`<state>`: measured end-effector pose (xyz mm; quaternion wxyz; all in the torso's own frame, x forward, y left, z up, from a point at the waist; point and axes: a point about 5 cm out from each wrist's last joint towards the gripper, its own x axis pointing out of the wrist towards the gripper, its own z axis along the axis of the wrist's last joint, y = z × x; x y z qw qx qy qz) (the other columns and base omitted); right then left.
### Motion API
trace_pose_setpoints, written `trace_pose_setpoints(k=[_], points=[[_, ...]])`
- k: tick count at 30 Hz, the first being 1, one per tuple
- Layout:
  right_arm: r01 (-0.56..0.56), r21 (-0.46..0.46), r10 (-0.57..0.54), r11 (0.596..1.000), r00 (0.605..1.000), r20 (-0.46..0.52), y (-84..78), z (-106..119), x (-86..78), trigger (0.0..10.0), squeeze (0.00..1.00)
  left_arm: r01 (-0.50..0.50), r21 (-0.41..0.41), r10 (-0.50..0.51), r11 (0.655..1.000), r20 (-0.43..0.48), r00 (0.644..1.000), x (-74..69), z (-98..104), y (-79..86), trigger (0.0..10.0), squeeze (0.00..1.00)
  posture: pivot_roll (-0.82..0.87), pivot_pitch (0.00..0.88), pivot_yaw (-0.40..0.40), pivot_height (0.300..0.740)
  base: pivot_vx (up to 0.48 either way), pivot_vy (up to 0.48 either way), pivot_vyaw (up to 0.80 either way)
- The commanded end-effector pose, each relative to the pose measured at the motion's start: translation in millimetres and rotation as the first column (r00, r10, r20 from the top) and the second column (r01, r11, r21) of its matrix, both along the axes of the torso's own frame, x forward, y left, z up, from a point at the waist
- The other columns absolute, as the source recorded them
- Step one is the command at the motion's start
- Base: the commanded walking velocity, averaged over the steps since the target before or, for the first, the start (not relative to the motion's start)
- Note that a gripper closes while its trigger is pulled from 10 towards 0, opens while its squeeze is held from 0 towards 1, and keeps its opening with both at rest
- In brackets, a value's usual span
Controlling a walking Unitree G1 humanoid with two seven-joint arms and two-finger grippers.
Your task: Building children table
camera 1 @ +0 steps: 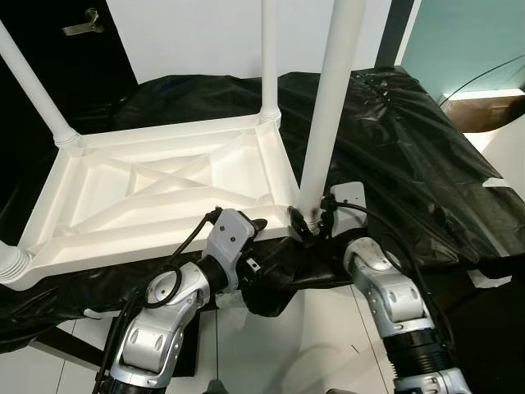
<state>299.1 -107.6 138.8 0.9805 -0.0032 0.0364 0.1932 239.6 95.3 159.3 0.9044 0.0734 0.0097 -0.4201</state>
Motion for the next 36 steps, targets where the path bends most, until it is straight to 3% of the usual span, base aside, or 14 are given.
trace_pose_setpoints(k=[1, 4, 5, 10, 15, 20, 21, 22, 23, 32, 33, 34, 35, 36], points=[[-0.084, -0.014, 0.085, 0.996, 0.996, 0.017, -9.5, 4, 1.0, 10.0, 1.0, -0.005, 0.002, 0.005, 1.0, 0.0, 1.0, 0.6, -1, -1.8, 10.0, 0.0, -0.05, 0.028, 0.04, 0.74, 0.0, 0.0, 0.0], [-0.149, -0.056, 0.151, 0.987, 0.988, 0.036, -15.6, 6, 3.2, 10.0, 1.0, -0.01, 0.009, 0.01, 1.0, 0.0, 1.0, 0.9, -2, -1.1, 10.0, 0.0, -0.04, 0.03, 0.041, 0.74, 0.0, 0.0, 0.0], [-0.202, -0.088, 0.207, 0.975, 0.977, 0.047, -18.8, 8, 7.8, 10.0, 0.0, -0.014, 0.006, 0.014, 1.0, 0.003, 1.0, 0.8, 0, 0.2, 10.0, 0.0, -0.03, 0.033, 0.039, 0.74, 0.0, 0.0, 0.0], [-0.335, -0.149, 0.346, 0.93, 0.937, 0.05, -21.7, 17, 26.1, 10.0, 0.0, -0.032, 0.011, 0.032, 0.999, 0.006, 0.999, -0.1, 2, 5.9, 10.0, 0.0, -0.01, 0.031, 0.036, 0.74, 0.0, 0.0, 0.0], [-0.392, -0.167, 0.404, 0.905, 0.914, 0.044, -17.9, 20, 34.2, 10.0, 0.0, -0.036, 0.015, 0.036, 0.999, 0.004, 0.999, -1.2, 0, 6.7, 10.0, 0.0, -0.01, 0.031, 0.036, 0.74, 0.0, 0.0, 0.0], [-0.497, -0.217, 0.512, 0.84, 0.859, 0.014, 1.1, 21, 51.2, 10.0, 0.0, -0.042, 0.015, 0.041, 0.999, 0.012, 0.999, -0.5, 3, 5.8, 10.0, 0.0, 0.02, 0.019, 0.043, 0.74, 0.0, 0.0, 0.0], [-0.519, -0.233, 0.533, 0.822, 0.846, -0.003, 1.0, 19, 54.6, 4.1, 0.0, -0.053, 0.018, 0.052, 0.998, 0.019, 0.998, -0.5, 6, 8.4, 10.0, 0.0, 0.04, 0.02, 0.035, 0.74, 0.0, 0.0, 0.0], [-0.521, -0.236, 0.534, 0.82, 0.845, -0.01, -0.2, 18, 55.6, 1.0, 0.0, -0.061, 0.019, 0.061, 0.998, 0.022, 0.998, -0.7, 7, 10.3, 10.0, 0.0, 0.04, 0.02, 0.035, 0.74, 0.0, 0.0, 0.0], [-0.519, -0.234, 0.53, 0.822, 0.848, -0.017, -2.1, 17, 56.0, 0.0, 0.0, -0.07, 0.018, 0.069, 0.997, 0.023, 0.997, -1.4, 7, 11.8, 10.0, 0.0, 0.05, 0.023, 0.03, 0.74, 0.0, 0.0, 0.0], [-0.479, -0.21, 0.481, 0.853, 0.876, -0.044, -7.0, 9, 59.0, 0.0, 0.0, -0.099, 0.018, 0.099, 0.995, 0.02, 0.995, -2.6, 5, 15.1, 10.0, 0.0, 0.07, 0.012, 0.018, 0.74, 0.0, 0.0, 0.0], [-0.445, -0.212, 0.446, 0.87, 0.894, -0.049, -5.4, 7, 60.8, 1.6, 0.0, -0.099, 0.017, 0.099, 0.995, 0.026, 0.995, -1.4, 7, 15.0, 10.0, 0.0, 0.07, 0.011, 0.012, 0.74, 0.0, 0.0, 0.0], [-0.445, -0.212, 0.446, 0.87, 0.894, -0.049, -5.4, 7, 60.8, 1.6, 0.0, -0.099, 0.017, 0.099, 0.995, 0.026, 0.995, -1.4, 7, 15.0, 10.0, 0.0, 0.07, 0.011, 0.012, 0.74, 0.0, 0.0, 0.0], [-0.419, -0.207, 0.418, 0.884, 0.907, -0.052, -3.8, 5, 61.4, 7.2, 0.0, -0.1, 0.016, 0.1, 0.995, 0.03, 0.995, -0.9, 8, 15.2, 10.0, 0.0, 0.07, 0.016, 0.01, 0.74, 0.0, 0.0, 0.0], [-0.392, -0.2, 0.39, 0.898, 0.919, -0.051, -1.4, 3, 60.2, 10.0, 0.0, -0.103, 0.016, 0.103, 0.995, 0.03, 0.994, -0.8, 8, 15.9, 10.0, 0.0, 0.07, 0.013, 0.008, 0.74, 0.0, 0.0, 0.0]])
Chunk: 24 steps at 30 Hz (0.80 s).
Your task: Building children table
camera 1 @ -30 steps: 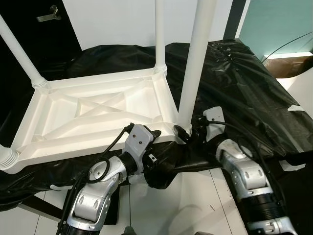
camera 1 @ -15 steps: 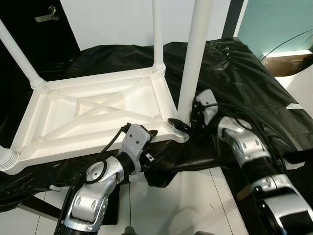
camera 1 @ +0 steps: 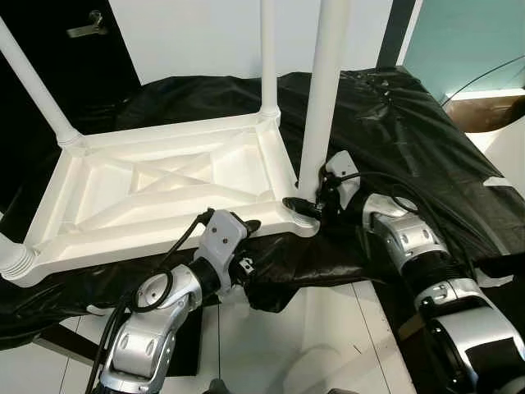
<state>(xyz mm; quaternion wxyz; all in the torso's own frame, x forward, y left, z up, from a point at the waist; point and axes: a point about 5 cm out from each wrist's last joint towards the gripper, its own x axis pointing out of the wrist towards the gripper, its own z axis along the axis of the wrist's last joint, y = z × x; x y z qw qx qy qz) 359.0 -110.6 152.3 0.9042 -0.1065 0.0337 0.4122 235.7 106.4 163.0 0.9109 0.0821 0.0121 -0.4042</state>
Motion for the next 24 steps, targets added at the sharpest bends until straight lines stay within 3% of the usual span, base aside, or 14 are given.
trace_pose_setpoints(k=[1, 7, 10, 11, 13, 14, 15, 16, 18, 20, 22, 24], points=[[0.07, -0.031, -0.071, 0.997, 0.997, -0.034, 1.5, -10, 0.2, 10.0, 0.0, -0.069, 0.0, 0.069, 0.998, 0.024, 0.997, 3.1, 4, 4.8, 10.0, 0.0, 0.07, 0.013, 0.008, 0.74, 0.0, 0.0, 0.0], [0.215, 0.009, -0.214, 0.977, 0.974, -0.072, 6.1, -20, -4.0, 10.0, 0.0, -0.075, 0.0, 0.075, 0.997, 0.016, 0.997, 1.6, 3, 5.1, 10.0, 0.0, 0.06, 0.027, 0.01, 0.74, 0.0, 0.0, 0.0], [0.381, 0.021, -0.377, 0.924, 0.921, -0.103, 10.1, -29, -11.7, 10.0, 0.0, -0.07, -0.008, 0.071, 0.997, 0.016, 0.997, 2.9, 2, 3.3, 10.0, 0.0, 0.04, 0.024, 0.017, 0.74, 0.0, 0.0, 0.0], [0.381, 0.021, -0.377, 0.924, 0.921, -0.103, 10.1, -29, -11.7, 10.0, 0.0, -0.07, -0.008, 0.071, 0.997, 0.016, 0.997, 2.9, 2, 3.3, 10.0, 0.0, 0.04, 0.024, 0.017, 0.74, 0.0, 0.0, 0.0], [0.482, 0.033, -0.475, 0.876, 0.872, -0.118, 14.2, -33, -13.2, 10.0, 0.0, -0.07, -0.006, 0.07, 0.998, 0.018, 0.997, 6.4, 3, 4.3, 10.0, 0.0, 0.02, 0.028, 0.023, 0.74, 0.0, 0.0, 0.0], [0.482, 0.033, -0.475, 0.876, 0.872, -0.118, 14.2, -33, -13.2, 10.0, 0.0, -0.07, -0.006, 0.07, 0.998, 0.018, 0.997, 6.4, 3, 4.3, 10.0, 0.0, 0.02, 0.028, 0.023, 0.74, 0.0, 0.0, 0.0], [0.551, 0.053, -0.542, 0.833, 0.831, -0.124, 16.9, -33, -13.9, 10.0, 0.0, -0.066, -0.006, 0.066, 0.998, 0.021, 0.998, 8.3, 4, 4.2, 10.0, 0.0, 0.01, 0.031, 0.028, 0.74, 0.0, 0.0, 0.0], [0.551, 0.053, -0.542, 0.833, 0.831, -0.124, 16.9, -33, -13.9, 10.0, 0.0, -0.066, -0.006, 0.066, 0.998, 0.021, 0.998, 8.3, 4, 4.2, 10.0, 0.0, 0.01, 0.031, 0.028, 0.74, 0.0, 0.0, 0.0], [0.674, 0.113, -0.656, 0.73, 0.737, -0.16, 29.9, -31, -19.4, 10.0, 0.0, -0.049, -0.005, 0.049, 0.999, 0.027, 0.998, 11.5, 6, 2.3, 10.0, 0.0, 0.01, 0.033, 0.035, 0.74, 0.0, 0.0, 0.0], [0.678, 0.138, -0.655, 0.722, 0.734, -0.18, 38.6, -29, -22.7, 10.0, 0.0, -0.044, -0.004, 0.044, 0.999, 0.028, 0.999, 12.5, 6, 1.8, 10.0, 0.0, 0.0, 0.033, 0.043, 0.74, 0.0, 0.0, 0.0], [0.643, 0.169, -0.619, 0.747, 0.765, -0.176, 46.1, -24, -26.8, 10.0, 0.0, -0.035, 0.0, 0.035, 0.999, 0.025, 0.999, 12.6, 5, 1.3, 10.0, 0.0, 0.0, 0.033, 0.046, 0.74, 0.0, 0.0, 0.0], [0.639, 0.169, -0.615, 0.751, 0.769, -0.176, 46.2, -24, -27.4, 10.0, 0.0, -0.031, 0.001, 0.031, 1.0, 0.023, 0.999, 12.5, 5, 1.0, 10.0, 0.0, 0.0, 0.03, 0.044, 0.74, 0.0, 0.0, 0.0]])
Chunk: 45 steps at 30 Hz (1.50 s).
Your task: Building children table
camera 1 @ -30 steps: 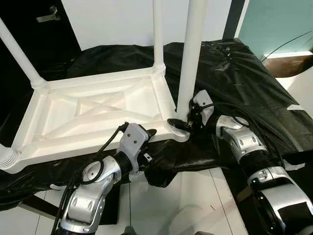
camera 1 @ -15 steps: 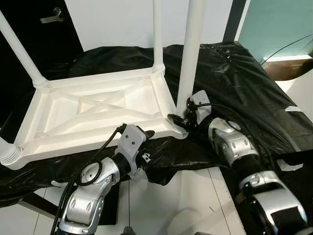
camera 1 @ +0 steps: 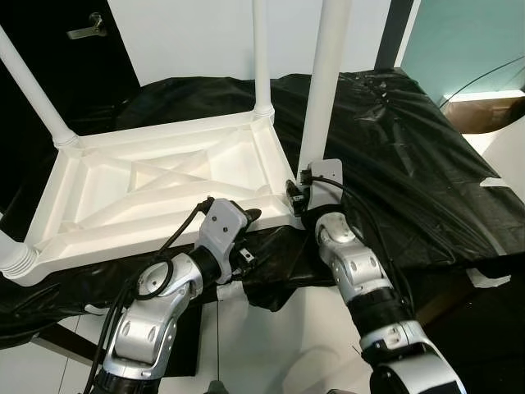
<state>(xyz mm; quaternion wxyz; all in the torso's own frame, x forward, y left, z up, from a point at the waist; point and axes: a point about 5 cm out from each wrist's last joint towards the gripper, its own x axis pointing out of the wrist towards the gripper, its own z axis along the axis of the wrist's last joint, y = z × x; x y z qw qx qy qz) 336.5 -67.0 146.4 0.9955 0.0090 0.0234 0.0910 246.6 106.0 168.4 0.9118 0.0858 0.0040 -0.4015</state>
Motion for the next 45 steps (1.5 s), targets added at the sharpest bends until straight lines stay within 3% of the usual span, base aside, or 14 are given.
trace_pose_setpoints(k=[1, 4, 5, 6, 12, 17, 21, 22, 23, 24, 32, 36, 37, 45], points=[[0.0, 0.046, 0.005, 0.999, 0.994, -0.106, 2.3, -19, -4.7, 10.0, 0.0, -0.024, 0.004, 0.024, 1.0, 0.006, 1.0, 2.0, 0, 1.4, 10.0, 0.0, 0.0, 0.029, 0.045, 0.74, 0.0, 0.0, 0.0], [0.004, 0.043, 0.001, 0.999, 0.994, -0.109, 2.4, -19, -5.3, 10.0, 0.0, -0.023, 0.006, 0.023, 1.0, 0.007, 1.0, 2.8, 0, 1.9, 10.0, 0.0, 0.0, 0.027, 0.046, 0.74, 0.0, 0.0, 0.0], [0.0, 0.044, 0.004, 0.999, 0.996, -0.091, 2.0, -16, -5.6, 10.0, 0.89, -0.025, 0.006, 0.025, 1.0, 0.007, 1.0, 3.1, 0, 2.3, 10.0, 0.0, 0.0, 0.027, 0.046, 0.74, 0.0, 0.0, 0.0], [-0.006, 0.041, 0.009, 0.999, 0.997, -0.071, 1.0, -13, -5.7, 10.0, 1.0, -0.026, 0.005, 0.026, 1.0, 0.008, 1.0, 2.9, 1, 2.5, 10.0, 0.0, 0.0, 0.027, 0.045, 0.74, 0.0, 0.0, 0.0], [-0.053, 0.052, 0.054, 0.997, 0.999, -0.006, -8.0, -3, -5.9, 10.0, 1.0, -0.027, 0.003, 0.027, 1.0, 0.006, 1.0, 1.2, 0, 1.5, 10.0, 0.0, 0.0, 0.024, 0.04, 0.74, 0.0, 0.0, 0.0], [-0.276, 0.002, 0.276, 0.961, 0.96, 0.049, -34.3, 2, -8.4, 10.0, 1.0, -0.034, 0.001, 0.034, 0.999, 0.002, 0.999, -0.6, -3, 1.3, 10.0, 0.0, 0.01, 0.014, 0.023, 0.74, 0.0, 0.0, 0.0], [-0.358, -0.041, 0.36, 0.933, 0.931, 0.058, -41.9, 4, -6.9, 10.0, 1.0, -0.036, 0.0, 0.036, 0.999, 0.001, 0.999, -0.9, -3, 1.3, 10.0, 0.0, 0.01, 0.011, 0.021, 0.74, 0.0, 0.0, 0.0], [-0.417, -0.072, 0.421, 0.906, 0.905, 0.058, -43.8, 4, -6.6, 10.0, 0.2, -0.036, -0.001, 0.036, 0.999, 0.0, 0.999, -1.0, -3, 1.0, 10.0, 0.0, 0.01, 0.007, 0.019, 0.74, 0.0, 0.0, 0.0], [-0.417, -0.072, 0.421, 0.906, 0.905, 0.058, -43.8, 4, -6.6, 10.0, 0.2, -0.036, -0.001, 0.036, 0.999, 0.0, 0.999, -1.0, -3, 1.0, 10.0, 0.0, 0.01, 0.007, 0.019, 0.74, 0.0, 0.0, 0.0], [-0.477, -0.093, 0.482, 0.874, 0.875, 0.049, -45.9, 5, -3.4, 10.0, 0.0, -0.036, -0.002, 0.036, 0.999, -0.001, 0.999, -1.3, -3, 0.2, 10.0, 0.0, 0.01, 0.001, 0.017, 0.74, 0.0, 0.0, 0.0], [-0.623, -0.171, 0.63, 0.763, 0.776, -0.014, -43.0, 9, 15.0, 10.0, 0.0, -0.027, -0.003, 0.027, 1.0, -0.005, 1.0, -1.5, -6, -3.4, 10.0, 0.0, 0.02, 0.0, 0.013, 0.74, 0.0, 0.0, 0.0], [-0.639, -0.205, 0.649, 0.741, 0.76, -0.027, -40.3, 9, 17.7, 10.0, 0.0, -0.029, -0.002, 0.029, 1.0, -0.004, 1.0, -0.9, -6, -3.2, 10.0, 0.0, 0.02, 0.0, 0.011, 0.74, 0.0, 0.0, 0.0], [-0.656, -0.232, 0.667, 0.718, 0.744, -0.039, -37.5, 9, 20.0, 0.2, 0.0, -0.034, 0.001, 0.034, 0.999, -0.002, 0.999, -0.4, -6, -2.5, 10.0, 0.0, 0.03, 0.0, 0.011, 0.74, 0.0, 0.0, 0.0], [-0.713, -0.252, 0.717, 0.654, 0.691, -0.096, -32.8, 2, 22.8, 0.0, 0.0, -0.065, 0.007, 0.065, 0.998, 0.002, 0.998, -3.3, -6, -0.8, 10.0, 0.0, 0.06, 0.0, -0.006, 0.74, 0.0, 0.0, 0.0]])
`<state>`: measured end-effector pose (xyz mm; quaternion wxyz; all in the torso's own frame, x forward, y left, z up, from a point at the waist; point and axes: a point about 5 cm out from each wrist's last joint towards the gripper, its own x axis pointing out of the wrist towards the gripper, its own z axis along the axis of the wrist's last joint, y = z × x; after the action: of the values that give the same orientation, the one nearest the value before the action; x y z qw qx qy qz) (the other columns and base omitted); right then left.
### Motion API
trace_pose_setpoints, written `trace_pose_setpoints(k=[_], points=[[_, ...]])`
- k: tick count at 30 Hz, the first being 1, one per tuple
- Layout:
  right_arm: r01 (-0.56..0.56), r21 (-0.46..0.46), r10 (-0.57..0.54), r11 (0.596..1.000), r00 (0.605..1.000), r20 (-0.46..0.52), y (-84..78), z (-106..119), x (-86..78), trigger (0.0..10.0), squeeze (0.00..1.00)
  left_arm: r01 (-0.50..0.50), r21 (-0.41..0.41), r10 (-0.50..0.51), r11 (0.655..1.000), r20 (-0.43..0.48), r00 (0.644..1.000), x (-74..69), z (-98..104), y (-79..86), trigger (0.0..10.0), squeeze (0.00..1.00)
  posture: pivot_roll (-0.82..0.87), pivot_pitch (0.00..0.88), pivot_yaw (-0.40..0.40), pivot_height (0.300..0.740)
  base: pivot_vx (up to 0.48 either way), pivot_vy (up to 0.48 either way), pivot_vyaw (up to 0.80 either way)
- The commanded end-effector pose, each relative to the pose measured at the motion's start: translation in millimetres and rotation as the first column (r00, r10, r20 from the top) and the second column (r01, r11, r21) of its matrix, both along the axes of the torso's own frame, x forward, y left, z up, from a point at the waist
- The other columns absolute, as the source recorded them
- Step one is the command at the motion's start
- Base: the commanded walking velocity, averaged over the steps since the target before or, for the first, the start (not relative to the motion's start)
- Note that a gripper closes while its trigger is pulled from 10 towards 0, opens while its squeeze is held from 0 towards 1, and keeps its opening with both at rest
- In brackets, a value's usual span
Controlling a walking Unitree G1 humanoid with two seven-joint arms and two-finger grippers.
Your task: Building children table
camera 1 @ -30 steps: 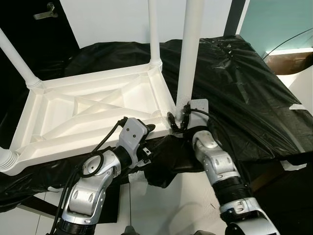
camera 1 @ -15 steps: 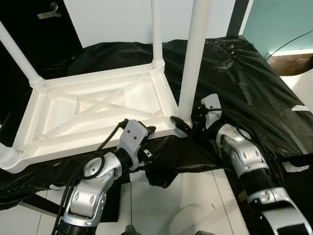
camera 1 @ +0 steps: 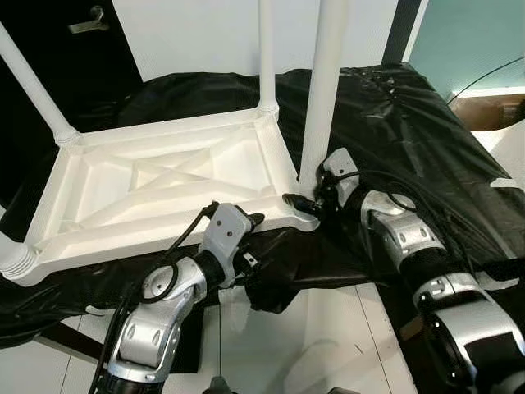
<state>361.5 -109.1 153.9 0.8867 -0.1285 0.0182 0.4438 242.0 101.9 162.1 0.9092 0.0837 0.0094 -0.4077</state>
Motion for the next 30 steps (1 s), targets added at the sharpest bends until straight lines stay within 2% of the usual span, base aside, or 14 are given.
trace_pose_setpoints(k=[1, 7, 8, 10, 11, 12, 14, 15, 16, 22, 23, 25, 27, 30], points=[[-0.06, -0.029, 0.059, 0.998, 0.998, -0.024, 9.3, -5, -2.3, 0.0, 0.0, -0.077, 0.006, 0.077, 0.997, 0.015, 0.997, 1.3, 0, 3.2, 10.0, 0.0, 0.06, 0.0, -0.006, 0.74, 0.0, 0.0, 0.0], [0.077, -0.025, -0.079, 0.997, 0.993, -0.084, 2.5, -17, 0.6, 0.0, 0.0, -0.105, 0.003, 0.105, 0.995, 0.007, 0.994, -3.7, -1, 7.2, 10.0, 0.0, 0.08, 0.013, -0.019, 0.74, 0.0, 0.0, 0.0], [0.103, -0.023, -0.105, 0.994, 0.991, -0.088, 2.3, -19, 1.4, 3.5, 0.0, -0.106, 0.003, 0.106, 0.994, 0.005, 0.994, -4.3, -1, 7.5, 10.0, 0.0, 0.08, 0.013, -0.019, 0.74, 0.0, 0.0, 0.0], [0.154, -0.01, -0.154, 0.988, 0.984, -0.094, 2.5, -20, 3.1, 3.5, 0.0, -0.107, 0.002, 0.107, 0.994, 0.003, 0.994, -4.9, -2, 7.7, 10.0, 0.0, 0.08, 0.016, -0.019, 0.74, 0.0, 0.0, 0.0], [0.214, 0.007, -0.212, 0.977, 0.971, -0.107, 3.9, -21, 4.1, 2.6, 0.0, -0.108, 0.0, 0.108, 0.994, 0.0, 0.994, -5.6, -2, 7.7, 10.0, 0.0, 0.07, 0.017, -0.017, 0.74, 0.0, 0.0, 0.0], [0.282, 0.025, -0.277, 0.959, 0.951, -0.136, 5.8, -23, 5.3, 6.3, 0.0, -0.107, -0.001, 0.107, 0.994, -0.001, 0.994, -6.0, -3, 7.3, 10.0, 0.0, 0.07, 0.017, -0.016, 0.74, 0.0, 0.0, 0.0], [0.327, 0.033, -0.318, 0.945, 0.935, -0.158, 7.1, -25, 5.8, 6.3, 0.0, -0.106, -0.002, 0.106, 0.994, -0.002, 0.994, -6.3, -3, 7.0, 10.0, 0.0, 0.07, 0.017, -0.017, 0.74, 0.0, 0.0, 0.0], [0.409, 0.051, -0.396, 0.911, 0.903, -0.169, 14.1, -25, 5.1, 10.0, 0.0, -0.103, -0.001, 0.103, 0.995, -0.002, 0.995, -5.9, -3, 6.1, 10.0, 0.0, 0.06, 0.015, -0.016, 0.74, 0.0, 0.0, 0.0], [0.409, 0.051, -0.396, 0.911, 0.903, -0.169, 14.1, -25, 5.1, 10.0, 0.0, -0.103, -0.001, 0.103, 0.995, -0.002, 0.995, -5.9, -3, 6.1, 10.0, 0.0, 0.06, 0.015, -0.016, 0.74, 0.0, 0.0, 0.0], [0.607, 0.074, -0.585, 0.791, 0.786, -0.2, 28.4, -31, -0.6, 10.0, 0.0, -0.099, -0.006, 0.099, 0.995, -0.002, 0.995, -4.8, -2, 5.3, 10.0, 0.0, 0.06, 0.014, -0.013, 0.74, 0.0, 0.0, 0.0], [0.607, 0.074, -0.585, 0.791, 0.786, -0.2, 28.4, -31, -0.6, 10.0, 0.0, -0.099, -0.006, 0.099, 0.995, -0.002, 0.995, -4.8, -2, 5.3, 10.0, 0.0, 0.06, 0.014, -0.013, 0.74, 0.0, 0.0, 0.0], [0.724, 0.086, -0.704, 0.684, 0.686, -0.184, 28.5, -32, -2.6, 10.0, 0.0, -0.095, -0.008, 0.095, 0.995, -0.004, 0.995, -4.8, -2, 4.2, 10.0, 0.0, 0.06, 0.011, -0.008, 0.74, 0.0, 0.0, 0.0], [0.776, 0.132, -0.754, 0.617, 0.631, -0.183, 35.5, -30, -6.2, 10.0, 0.0, -0.087, -0.006, 0.087, 0.996, -0.006, 0.996, -4.9, -3, 3.0, 10.0, 0.0, 0.06, 0.007, -0.008, 0.74, 0.0, 0.0, 0.0], [0.781, 0.144, -0.758, 0.608, 0.625, -0.185, 37.5, -29, -7.0, 10.0, 0.0, -0.086, -0.006, 0.086, 0.996, -0.007, 0.996, -4.9, -3, 2.8, 10.0, 0.0, 0.06, 0.007, -0.008, 0.74, 0.0, 0.0, 0.0]])
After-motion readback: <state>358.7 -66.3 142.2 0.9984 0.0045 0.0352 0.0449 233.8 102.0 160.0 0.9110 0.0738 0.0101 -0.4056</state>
